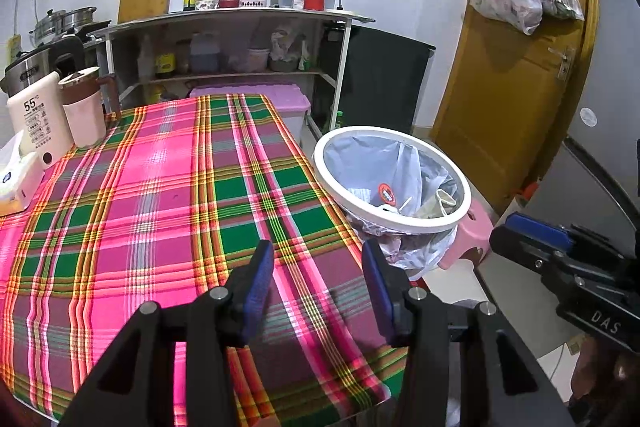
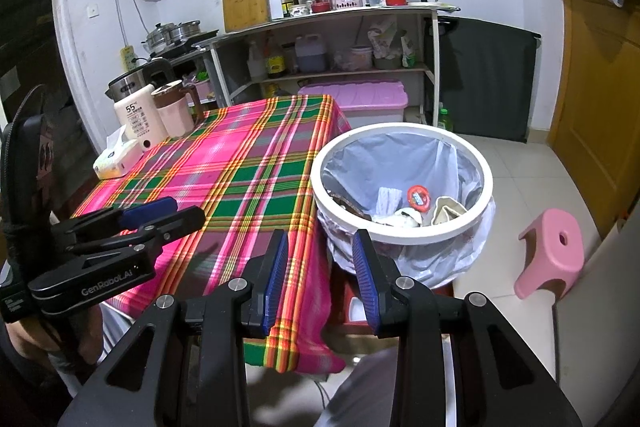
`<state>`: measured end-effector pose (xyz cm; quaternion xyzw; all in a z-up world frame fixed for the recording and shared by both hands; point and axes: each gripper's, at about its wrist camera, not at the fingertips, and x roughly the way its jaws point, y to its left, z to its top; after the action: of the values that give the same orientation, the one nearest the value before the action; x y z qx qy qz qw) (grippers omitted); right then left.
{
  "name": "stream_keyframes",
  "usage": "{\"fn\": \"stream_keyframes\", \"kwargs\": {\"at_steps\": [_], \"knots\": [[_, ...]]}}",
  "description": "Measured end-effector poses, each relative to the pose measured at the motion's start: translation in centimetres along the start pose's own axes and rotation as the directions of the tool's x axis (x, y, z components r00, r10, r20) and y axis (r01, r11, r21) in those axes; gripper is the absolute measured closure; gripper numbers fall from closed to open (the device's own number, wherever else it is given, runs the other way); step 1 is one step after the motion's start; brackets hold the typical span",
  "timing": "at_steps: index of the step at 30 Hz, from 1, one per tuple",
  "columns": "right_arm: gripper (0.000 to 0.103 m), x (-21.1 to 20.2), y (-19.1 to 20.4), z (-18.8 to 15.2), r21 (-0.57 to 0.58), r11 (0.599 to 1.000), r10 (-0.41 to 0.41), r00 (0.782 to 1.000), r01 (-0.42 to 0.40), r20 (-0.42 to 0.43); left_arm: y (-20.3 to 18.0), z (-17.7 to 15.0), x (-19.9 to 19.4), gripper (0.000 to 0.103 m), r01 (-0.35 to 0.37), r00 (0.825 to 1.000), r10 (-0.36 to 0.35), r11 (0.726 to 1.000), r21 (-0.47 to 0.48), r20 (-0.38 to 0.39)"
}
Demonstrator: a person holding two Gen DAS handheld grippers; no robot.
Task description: Collect trash
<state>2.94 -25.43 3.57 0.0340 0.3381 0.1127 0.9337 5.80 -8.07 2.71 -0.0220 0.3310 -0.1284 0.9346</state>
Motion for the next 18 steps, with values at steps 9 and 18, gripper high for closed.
{"fn": "stream_keyframes", "kwargs": {"at_steps": [9,18], "knots": [[0.068,-0.03,0.08,-0.06,0.000,1.000,0.000,1.000,0.000,0.000,0.00,-0.14,-0.30,0.056,-0.002,1.000,0.002,1.000,0.000,0.002],[0.068,0.03,0.13,-0.02,0.000,1.000,-0.001,1.000,0.001,-0.001,0.09,-0.12,-0.39,0.056,-0.003,1.000,0.003,1.000,0.000,0.004]]}}
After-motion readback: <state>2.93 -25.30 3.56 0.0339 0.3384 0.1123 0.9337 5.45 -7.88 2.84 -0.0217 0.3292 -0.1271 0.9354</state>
